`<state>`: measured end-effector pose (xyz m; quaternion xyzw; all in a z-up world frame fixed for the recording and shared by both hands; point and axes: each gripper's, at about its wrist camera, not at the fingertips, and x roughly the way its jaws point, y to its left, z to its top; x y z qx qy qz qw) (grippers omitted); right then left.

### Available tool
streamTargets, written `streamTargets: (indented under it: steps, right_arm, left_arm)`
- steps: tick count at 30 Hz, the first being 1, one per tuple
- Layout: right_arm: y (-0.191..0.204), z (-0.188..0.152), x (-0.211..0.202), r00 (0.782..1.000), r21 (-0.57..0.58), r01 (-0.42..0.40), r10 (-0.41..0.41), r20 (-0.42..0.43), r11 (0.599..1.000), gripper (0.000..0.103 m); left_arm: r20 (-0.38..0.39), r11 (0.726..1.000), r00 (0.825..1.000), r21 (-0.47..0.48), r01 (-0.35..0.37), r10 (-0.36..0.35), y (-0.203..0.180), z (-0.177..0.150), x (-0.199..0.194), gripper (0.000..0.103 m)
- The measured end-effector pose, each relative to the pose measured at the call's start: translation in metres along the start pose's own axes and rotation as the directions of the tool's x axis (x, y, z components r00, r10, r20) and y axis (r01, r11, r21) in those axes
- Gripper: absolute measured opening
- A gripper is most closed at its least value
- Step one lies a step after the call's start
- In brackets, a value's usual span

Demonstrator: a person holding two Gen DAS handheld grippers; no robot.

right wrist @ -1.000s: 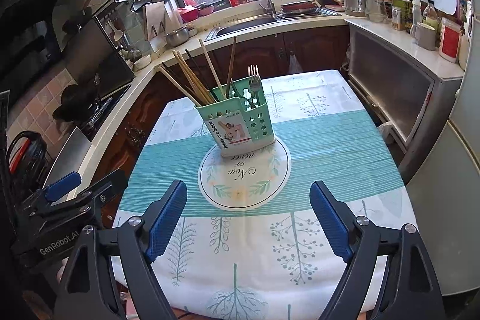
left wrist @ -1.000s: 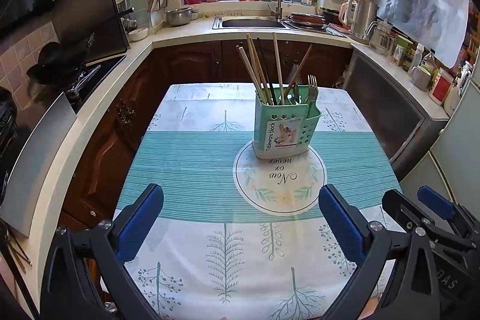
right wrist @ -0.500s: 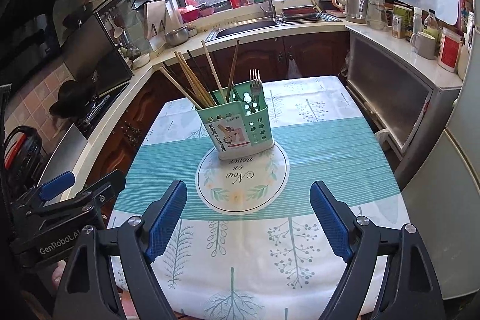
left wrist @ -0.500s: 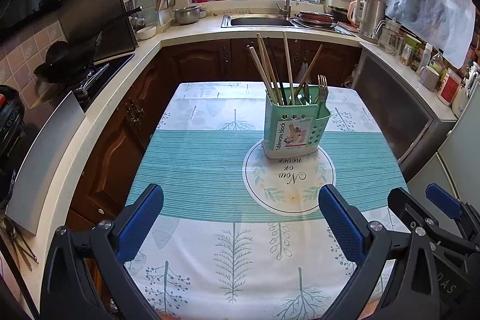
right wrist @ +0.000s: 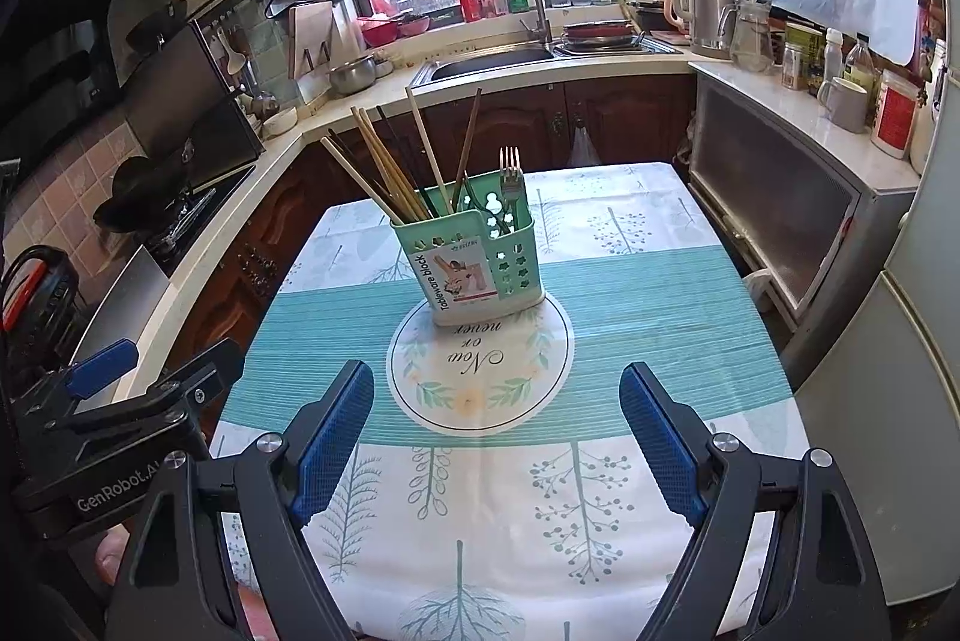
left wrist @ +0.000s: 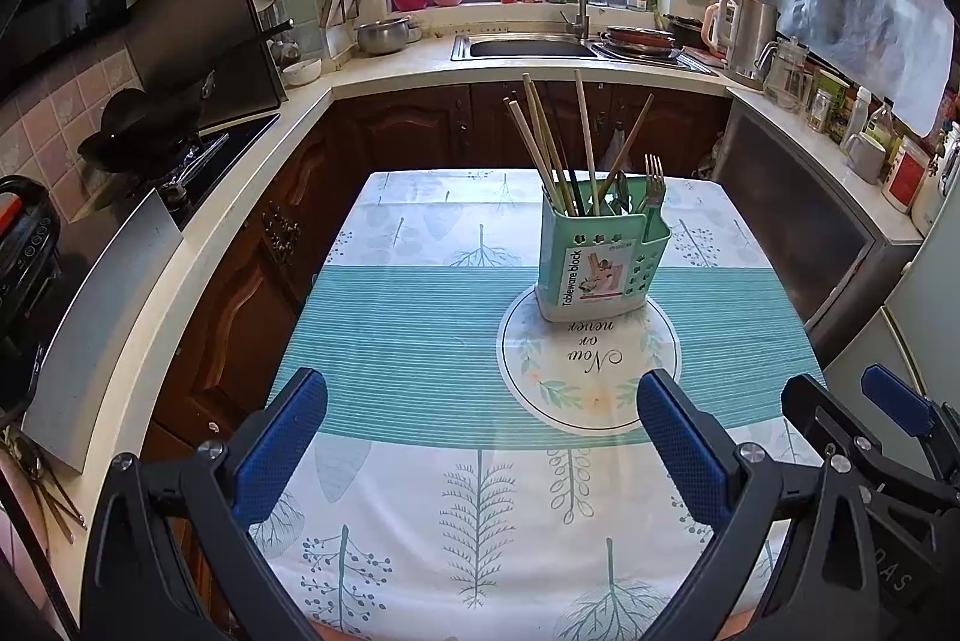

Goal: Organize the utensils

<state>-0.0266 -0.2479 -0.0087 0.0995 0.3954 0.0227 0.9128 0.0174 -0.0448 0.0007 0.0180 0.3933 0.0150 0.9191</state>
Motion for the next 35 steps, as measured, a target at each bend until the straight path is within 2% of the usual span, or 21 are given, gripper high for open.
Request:
streamTargets:
  steps: [35]
  right_arm:
    - [-0.004, -0.01, 0.026, 0.999, 0.023, -0.02, 0.022, -0.048, 1.0, 0.086]
  left_arm:
    - [-0.036, 1.0, 0.999, 0.001, -0.018, 0.018, -0.003, -0.005, 0.006, 0.102]
